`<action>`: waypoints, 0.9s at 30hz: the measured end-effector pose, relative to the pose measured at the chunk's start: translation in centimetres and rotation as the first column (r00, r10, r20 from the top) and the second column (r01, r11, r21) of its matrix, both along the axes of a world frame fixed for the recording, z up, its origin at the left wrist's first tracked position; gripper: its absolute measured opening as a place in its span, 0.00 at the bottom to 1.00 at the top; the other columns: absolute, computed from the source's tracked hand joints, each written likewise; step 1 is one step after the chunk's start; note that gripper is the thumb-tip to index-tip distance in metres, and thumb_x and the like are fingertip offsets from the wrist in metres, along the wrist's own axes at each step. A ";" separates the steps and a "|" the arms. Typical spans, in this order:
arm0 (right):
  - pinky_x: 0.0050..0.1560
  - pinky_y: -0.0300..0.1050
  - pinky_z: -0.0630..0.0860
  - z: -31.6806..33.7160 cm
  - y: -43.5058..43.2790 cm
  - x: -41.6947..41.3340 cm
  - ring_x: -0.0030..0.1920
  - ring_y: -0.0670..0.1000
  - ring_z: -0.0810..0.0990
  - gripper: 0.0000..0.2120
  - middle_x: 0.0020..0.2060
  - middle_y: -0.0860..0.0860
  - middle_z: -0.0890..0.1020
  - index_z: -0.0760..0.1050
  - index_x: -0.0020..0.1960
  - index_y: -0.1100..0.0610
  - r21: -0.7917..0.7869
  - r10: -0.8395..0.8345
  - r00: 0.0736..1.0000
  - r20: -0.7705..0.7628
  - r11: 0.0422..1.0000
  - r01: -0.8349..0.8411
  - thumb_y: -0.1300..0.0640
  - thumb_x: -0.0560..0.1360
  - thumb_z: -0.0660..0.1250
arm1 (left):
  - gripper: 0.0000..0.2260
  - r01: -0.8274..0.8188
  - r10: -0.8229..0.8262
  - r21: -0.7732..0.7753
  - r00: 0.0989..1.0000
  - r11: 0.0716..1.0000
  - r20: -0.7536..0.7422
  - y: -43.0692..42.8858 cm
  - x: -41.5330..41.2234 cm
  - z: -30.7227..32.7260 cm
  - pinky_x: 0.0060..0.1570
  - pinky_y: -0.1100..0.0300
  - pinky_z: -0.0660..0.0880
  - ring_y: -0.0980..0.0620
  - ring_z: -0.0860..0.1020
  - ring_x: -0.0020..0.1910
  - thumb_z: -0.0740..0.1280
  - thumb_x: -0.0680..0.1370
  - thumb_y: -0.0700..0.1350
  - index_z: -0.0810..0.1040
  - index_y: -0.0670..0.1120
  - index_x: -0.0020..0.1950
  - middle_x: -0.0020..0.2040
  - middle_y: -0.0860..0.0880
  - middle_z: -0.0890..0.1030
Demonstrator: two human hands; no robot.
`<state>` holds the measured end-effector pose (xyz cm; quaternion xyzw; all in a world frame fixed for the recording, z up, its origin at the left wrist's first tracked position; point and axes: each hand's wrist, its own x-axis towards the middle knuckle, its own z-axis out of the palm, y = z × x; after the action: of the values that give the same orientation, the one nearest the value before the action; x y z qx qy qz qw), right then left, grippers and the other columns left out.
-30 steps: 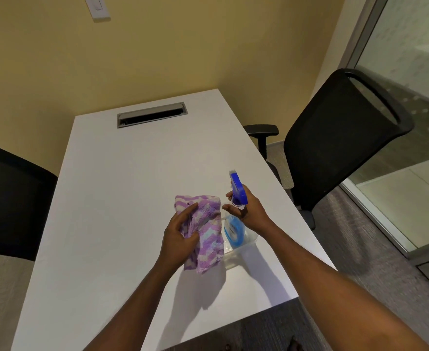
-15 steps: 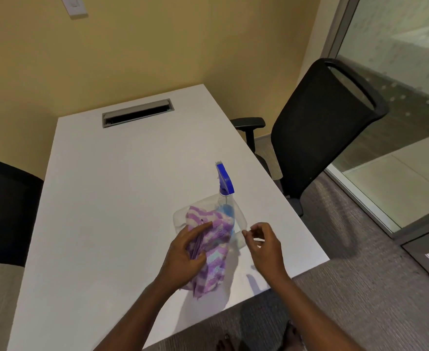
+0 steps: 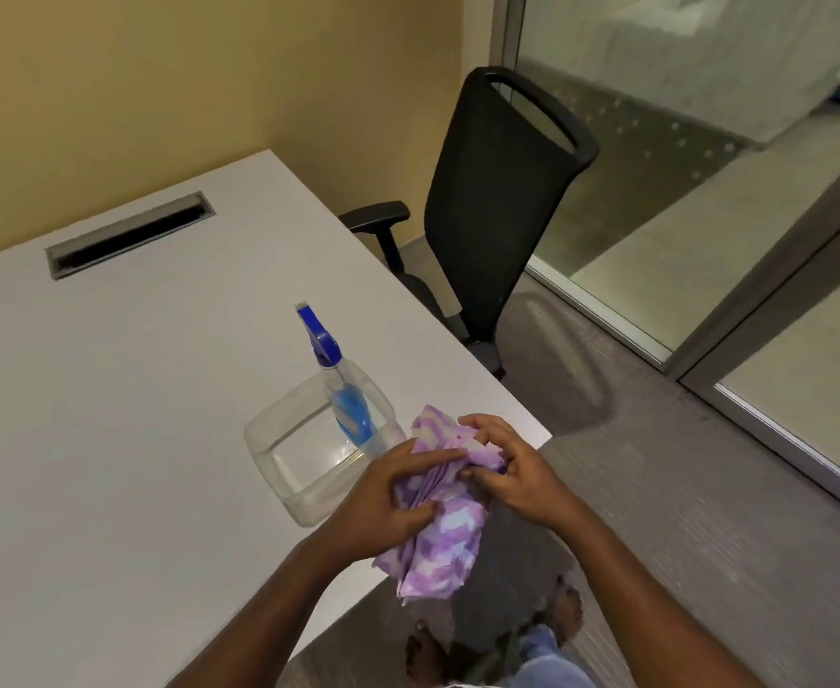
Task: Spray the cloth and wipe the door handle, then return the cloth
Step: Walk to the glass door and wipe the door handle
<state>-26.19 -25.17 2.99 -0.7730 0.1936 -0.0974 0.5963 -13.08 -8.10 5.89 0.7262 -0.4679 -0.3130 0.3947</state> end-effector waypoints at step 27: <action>0.45 0.42 0.81 3.8 -23.9 -18.6 0.51 0.49 0.83 0.17 0.54 0.51 0.83 0.74 0.61 0.51 0.418 -0.690 0.723 0.030 0.666 0.618 0.57 0.73 0.71 | 0.33 0.229 -0.220 -0.096 0.970 0.969 0.100 -28.8 -10.2 2.7 0.69 0.57 0.66 0.70 0.56 0.72 0.72 0.70 0.60 0.59 0.68 0.70 0.76 0.62 0.50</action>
<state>-44.77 -49.08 6.74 -0.5078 0.4176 -0.3381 0.6735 -23.28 -36.86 8.56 0.6595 -0.5801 -0.2977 0.3740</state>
